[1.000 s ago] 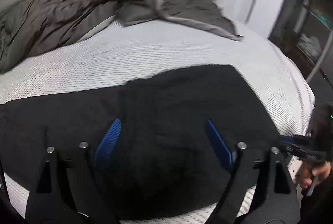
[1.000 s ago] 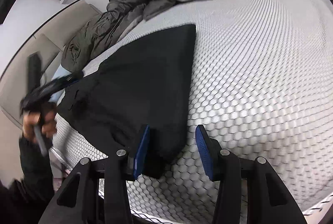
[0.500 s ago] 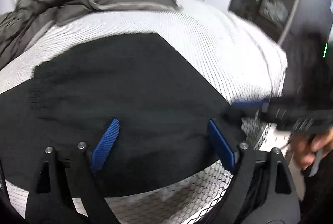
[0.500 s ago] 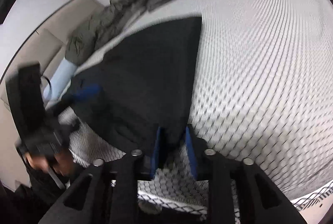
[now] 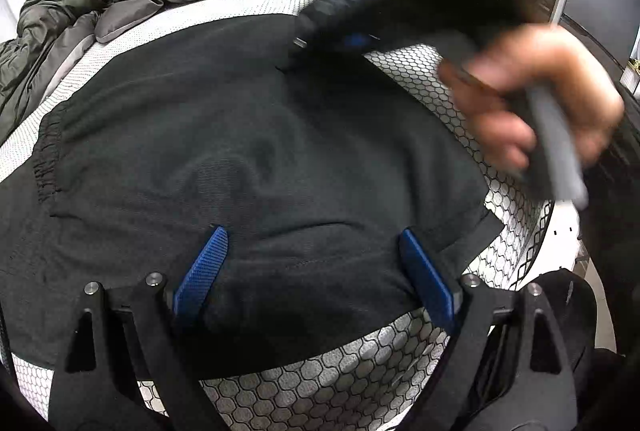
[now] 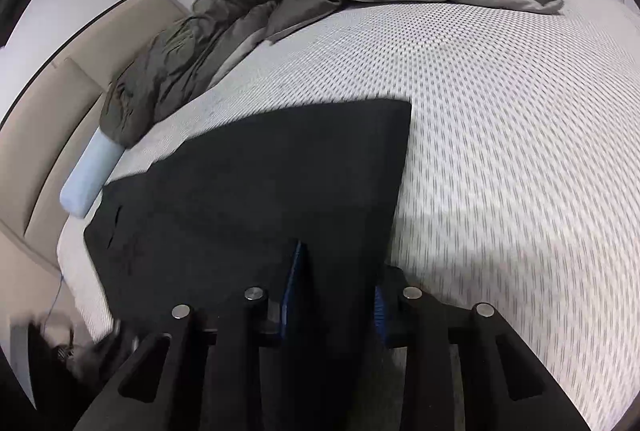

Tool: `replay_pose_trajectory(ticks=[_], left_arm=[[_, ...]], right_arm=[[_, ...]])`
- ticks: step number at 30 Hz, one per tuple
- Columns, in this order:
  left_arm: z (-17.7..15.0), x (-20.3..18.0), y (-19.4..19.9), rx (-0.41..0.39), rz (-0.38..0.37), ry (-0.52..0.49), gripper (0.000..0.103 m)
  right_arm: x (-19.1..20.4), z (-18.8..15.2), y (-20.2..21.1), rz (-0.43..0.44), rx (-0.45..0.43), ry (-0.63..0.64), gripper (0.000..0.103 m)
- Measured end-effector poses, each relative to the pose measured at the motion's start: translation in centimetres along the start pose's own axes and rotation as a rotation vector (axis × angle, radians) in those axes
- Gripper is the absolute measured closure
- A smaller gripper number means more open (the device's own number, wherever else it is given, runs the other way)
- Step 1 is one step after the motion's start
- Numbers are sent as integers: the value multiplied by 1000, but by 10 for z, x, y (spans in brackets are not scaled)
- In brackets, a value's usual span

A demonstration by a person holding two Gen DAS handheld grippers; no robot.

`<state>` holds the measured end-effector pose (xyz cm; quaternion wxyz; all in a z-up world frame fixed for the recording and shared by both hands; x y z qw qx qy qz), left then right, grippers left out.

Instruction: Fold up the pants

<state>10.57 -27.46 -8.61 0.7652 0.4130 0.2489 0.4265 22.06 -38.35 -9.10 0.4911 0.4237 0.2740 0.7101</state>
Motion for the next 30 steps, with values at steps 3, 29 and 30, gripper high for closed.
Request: replay_pose_trajectory(ticks=[3,29,30], left_arm=[[-1,1,3,-3,-10,1,17],[0,-23,13,-66,54,36,12],[1,-22,13,-59,44,38,12]], right_arm=[[-10,33,-19,-26,-3,28,80],[8,-24,-9,-66,142,190,54],[10,-16,-13,-52,142,191,58]])
Point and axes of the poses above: each gripper's, at about its wrist camera, not at the fingertips, and y roughly against the way its jaws point, x to its left, z to its top, the point moved 8 cm from there along -y, roughly the way its jaws point, and after that the axes turned 6 degrees about x, right-handed, at the moved point
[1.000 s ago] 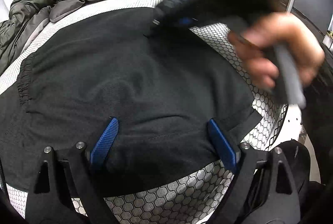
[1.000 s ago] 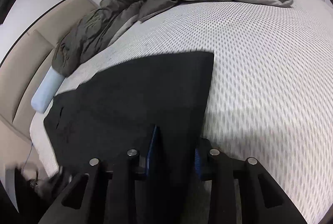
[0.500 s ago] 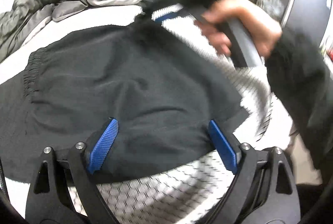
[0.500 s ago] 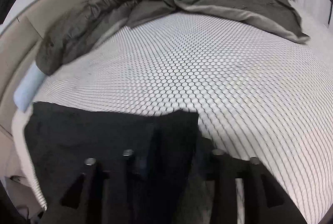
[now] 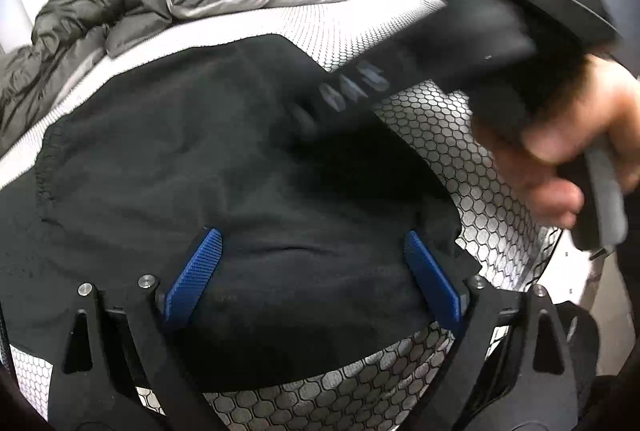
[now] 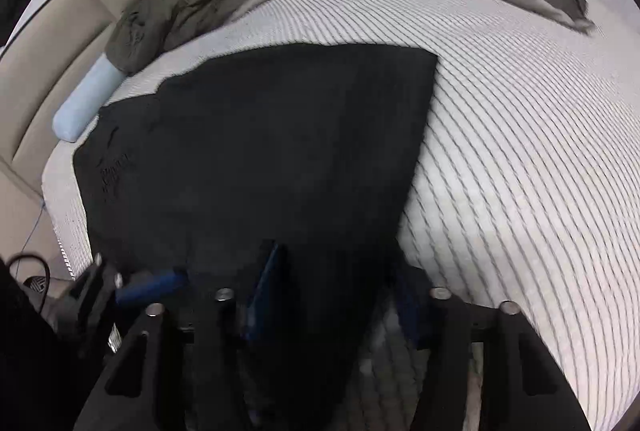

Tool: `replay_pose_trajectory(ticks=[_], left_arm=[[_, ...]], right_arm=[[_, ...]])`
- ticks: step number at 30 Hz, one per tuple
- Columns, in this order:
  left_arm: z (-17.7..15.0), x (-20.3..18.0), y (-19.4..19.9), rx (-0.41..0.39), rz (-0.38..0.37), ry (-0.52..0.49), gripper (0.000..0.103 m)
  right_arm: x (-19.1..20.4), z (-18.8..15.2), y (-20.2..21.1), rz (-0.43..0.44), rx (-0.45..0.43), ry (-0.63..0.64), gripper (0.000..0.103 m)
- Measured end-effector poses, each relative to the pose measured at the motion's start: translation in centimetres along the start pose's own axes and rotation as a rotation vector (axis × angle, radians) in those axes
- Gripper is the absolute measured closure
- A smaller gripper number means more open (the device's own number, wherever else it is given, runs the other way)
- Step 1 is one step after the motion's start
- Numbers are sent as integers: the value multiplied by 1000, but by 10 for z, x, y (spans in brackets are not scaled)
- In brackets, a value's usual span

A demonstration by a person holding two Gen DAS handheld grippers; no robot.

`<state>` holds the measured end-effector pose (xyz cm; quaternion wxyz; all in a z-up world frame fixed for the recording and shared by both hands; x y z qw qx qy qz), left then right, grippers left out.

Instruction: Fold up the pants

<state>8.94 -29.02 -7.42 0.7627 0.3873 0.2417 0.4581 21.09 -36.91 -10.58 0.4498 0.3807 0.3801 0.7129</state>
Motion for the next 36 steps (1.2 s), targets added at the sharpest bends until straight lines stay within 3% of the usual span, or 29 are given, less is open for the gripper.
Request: replay_pose_trajectory(ticks=[6,11,13,14,16,18,20,23,24,25,27,29,32,34,35,36], left_arm=[[0,-2,-4,14,-5,-18,12],[8,1,-11,6,-14,-14,9],[8,3,-8,-10,-35,-2,7],[8,4,-6,-21,-53,6,7],[9,13,5,-37,-99,49,8],[10,31,19,-59,-120,105,7],[12,55,36,-97,-101,140,7],[12,102,49,-114,16,188,6],[12,119,49,-108,48,212,6],[10,134,50,-96,76,242,6],[5,157,52,-84,101,283,6],[2,172,57,-99,120,295,6],[-3,199,53,-77,176,303,6],[-1,214,51,-77,176,309,6],[0,217,51,-84,166,302,6],[4,216,50,-91,152,286,6]], right_arm=[[-20,64,-23,13,-33,-60,77],[-54,131,-39,-38,-82,-116,78],[-59,145,-40,-39,-93,-126,74],[-60,146,-35,-21,-87,-142,72],[-58,138,-20,10,-100,-157,55],[-61,114,5,28,-144,-166,49],[-59,84,21,66,-158,-186,49],[-48,40,21,151,-120,-230,50],[-42,25,17,171,-93,-247,54],[-38,19,11,196,-79,-256,70],[-29,18,2,225,-76,-253,86],[-23,13,7,206,-86,-226,93],[-31,46,18,155,-133,-195,94],[-42,52,27,75,-132,-218,87],[-45,55,39,-4,-169,-231,86],[-41,53,50,-24,-209,-227,81]])
Point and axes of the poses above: each gripper's, at about its wrist camera, not at the fingertips, and y roughly against the way its jaws point, x to its left, z to its top, the point moved 8 cm from there along -y, roughly the way its jaws point, and after that the axes turned 6 degrees about x, right-handed, at the moved point
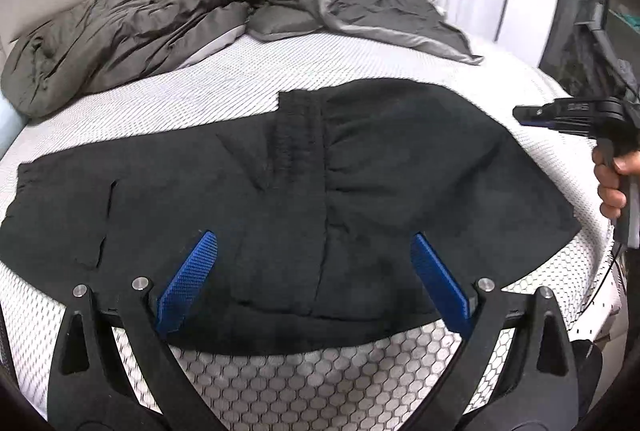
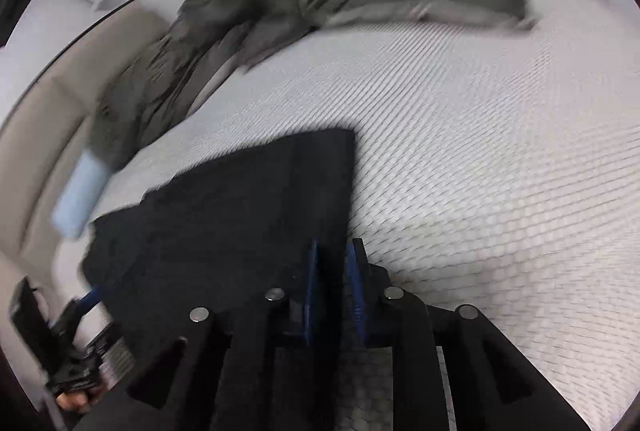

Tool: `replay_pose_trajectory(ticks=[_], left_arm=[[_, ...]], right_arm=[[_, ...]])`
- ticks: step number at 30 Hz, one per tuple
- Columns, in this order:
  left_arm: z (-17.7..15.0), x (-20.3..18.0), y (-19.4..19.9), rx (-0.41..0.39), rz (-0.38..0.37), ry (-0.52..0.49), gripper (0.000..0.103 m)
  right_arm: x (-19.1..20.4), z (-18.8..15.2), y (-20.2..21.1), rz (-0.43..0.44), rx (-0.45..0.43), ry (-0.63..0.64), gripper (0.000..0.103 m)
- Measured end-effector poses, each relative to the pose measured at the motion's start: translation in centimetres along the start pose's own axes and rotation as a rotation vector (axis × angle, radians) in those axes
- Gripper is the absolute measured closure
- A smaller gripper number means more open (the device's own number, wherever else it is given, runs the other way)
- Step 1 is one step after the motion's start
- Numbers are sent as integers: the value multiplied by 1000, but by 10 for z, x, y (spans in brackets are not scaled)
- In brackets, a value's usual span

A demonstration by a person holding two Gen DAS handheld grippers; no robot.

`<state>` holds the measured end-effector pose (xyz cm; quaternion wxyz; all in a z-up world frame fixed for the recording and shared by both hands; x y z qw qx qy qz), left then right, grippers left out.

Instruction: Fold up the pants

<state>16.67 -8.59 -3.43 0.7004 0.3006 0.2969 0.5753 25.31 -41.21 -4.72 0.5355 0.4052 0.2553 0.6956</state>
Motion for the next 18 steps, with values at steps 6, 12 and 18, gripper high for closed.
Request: replay_pose_trajectory(ticks=[6,12,18], left_arm=[[8,-63,-36,91,-137,-221,6],[-7,-51,-59,151,-101,-319,9],[1,-27,-39,145,-72,-279,16]], right_arm=[[77,-52,14,88,-14,191,75],[97,-97,-44,-68,88,399,74],[61,-84,-11,-164,21,290,72]])
Point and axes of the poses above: each gripper's, at about its wrist camera, not at the fingertips, and y roughly against the way its jaws point, x to its left, z to its top, the point moved 8 cm from there along -y, roughly the way its jaws point, and after that the axes turned 6 degrees about x, right-handed, at the moved point
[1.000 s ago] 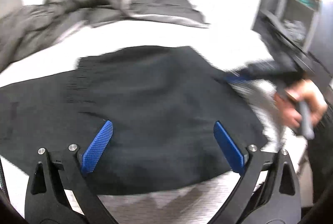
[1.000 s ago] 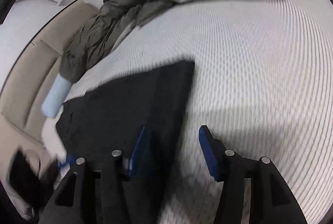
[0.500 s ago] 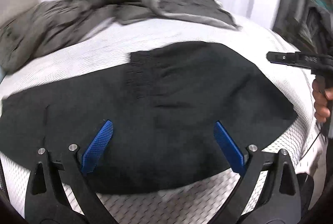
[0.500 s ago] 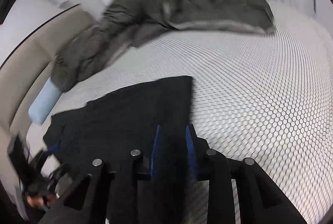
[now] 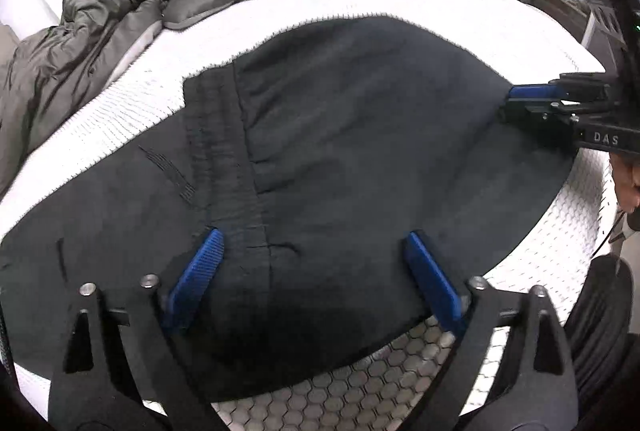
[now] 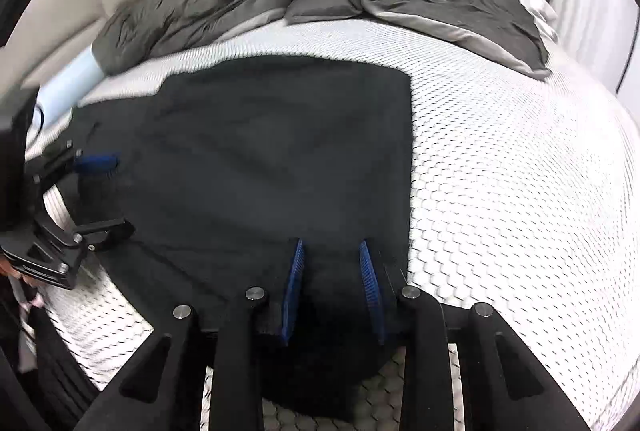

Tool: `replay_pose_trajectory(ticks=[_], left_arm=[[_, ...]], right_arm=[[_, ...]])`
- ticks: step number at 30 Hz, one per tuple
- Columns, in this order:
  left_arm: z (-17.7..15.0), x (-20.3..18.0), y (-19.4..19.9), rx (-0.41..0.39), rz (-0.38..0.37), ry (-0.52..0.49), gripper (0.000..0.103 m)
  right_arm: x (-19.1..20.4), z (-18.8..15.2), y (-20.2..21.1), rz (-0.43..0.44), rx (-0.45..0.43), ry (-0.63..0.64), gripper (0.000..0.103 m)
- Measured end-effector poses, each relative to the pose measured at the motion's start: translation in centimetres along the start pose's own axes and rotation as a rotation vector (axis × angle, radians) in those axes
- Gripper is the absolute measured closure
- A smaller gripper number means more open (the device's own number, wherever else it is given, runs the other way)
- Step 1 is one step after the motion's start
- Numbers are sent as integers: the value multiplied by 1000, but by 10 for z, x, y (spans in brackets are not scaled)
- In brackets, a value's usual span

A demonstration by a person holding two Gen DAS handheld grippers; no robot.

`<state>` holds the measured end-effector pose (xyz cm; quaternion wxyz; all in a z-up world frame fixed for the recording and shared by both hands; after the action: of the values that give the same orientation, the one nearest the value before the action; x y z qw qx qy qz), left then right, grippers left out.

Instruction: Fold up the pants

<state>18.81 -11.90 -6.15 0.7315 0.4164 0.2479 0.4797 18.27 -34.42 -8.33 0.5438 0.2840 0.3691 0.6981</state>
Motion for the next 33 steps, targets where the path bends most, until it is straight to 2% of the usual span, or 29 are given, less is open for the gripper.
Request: replay_pose_trajectory(ticks=[3,5,7,8,9,10,12,13,15,18,20,22,23,25,26,27,28,29,32,33], left_arm=[[28,-11,22,-86,-68,28,16],[43,-16,7,-44,-63,18,16],[48,-15,-23,44,-62,4,26],[46,-12,-35,67,-57,-1,26],[45,-12,-37,57,-60,-9,27],[42,-12,-36,40,-66,-18,27],[36,-5,-30,21,-50,-22,25],[33,2,-27,17,-33,-10,23],[30,6,-21,17,-45,10,23],[43,9,-3,-26,-36,30,24],[65,11,-1,-61,-31,43,24],[77,14,-14,-30,-12,57,24],[81,15,-30,10,-11,57,24],[80,20,-54,65,10,37,27],[78,22,-58,68,14,36,27],[76,26,-58,59,10,44,27],[75,32,-56,52,25,57,22],[71,41,-54,55,33,86,18],[63,54,-51,60,-53,174,17],[62,54,-47,54,-56,181,19]], right_arm=[[20,20,16,32,-59,25,61],[36,36,11,80,-60,27,57],[46,55,-13,129,-24,20,57],[48,58,-27,142,9,15,57],[39,55,-40,136,53,25,57],[32,52,-52,91,89,38,58],[7,46,-53,-46,76,67,58],[-2,44,-48,-76,63,59,58],[-23,41,-37,-85,54,-11,58],[-23,46,-19,-54,20,-22,55],[-8,57,-13,9,-1,-11,54],[9,72,-18,53,-5,-6,47],[16,79,-27,67,5,-4,44],[17,89,-44,103,36,-10,43],[18,92,-56,130,67,-21,43],[14,93,-72,116,114,-25,44],[7,94,-83,73,132,-8,45],[1,91,-84,-29,123,50,45],[-19,86,-73,-167,118,61,45],[-24,86,-71,-180,118,48,44]])
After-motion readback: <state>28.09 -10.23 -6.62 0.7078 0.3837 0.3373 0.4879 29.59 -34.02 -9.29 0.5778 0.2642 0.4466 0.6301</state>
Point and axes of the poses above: each gripper's, at about its wrist camera, not at the fingertips, and y roughly against the way its jaws point, x to its left, z to its top, the point moved 8 cm from there along -y, roughly the way its jaws point, and after that the axes turned 6 degrees about x, right-handed, at the moved point
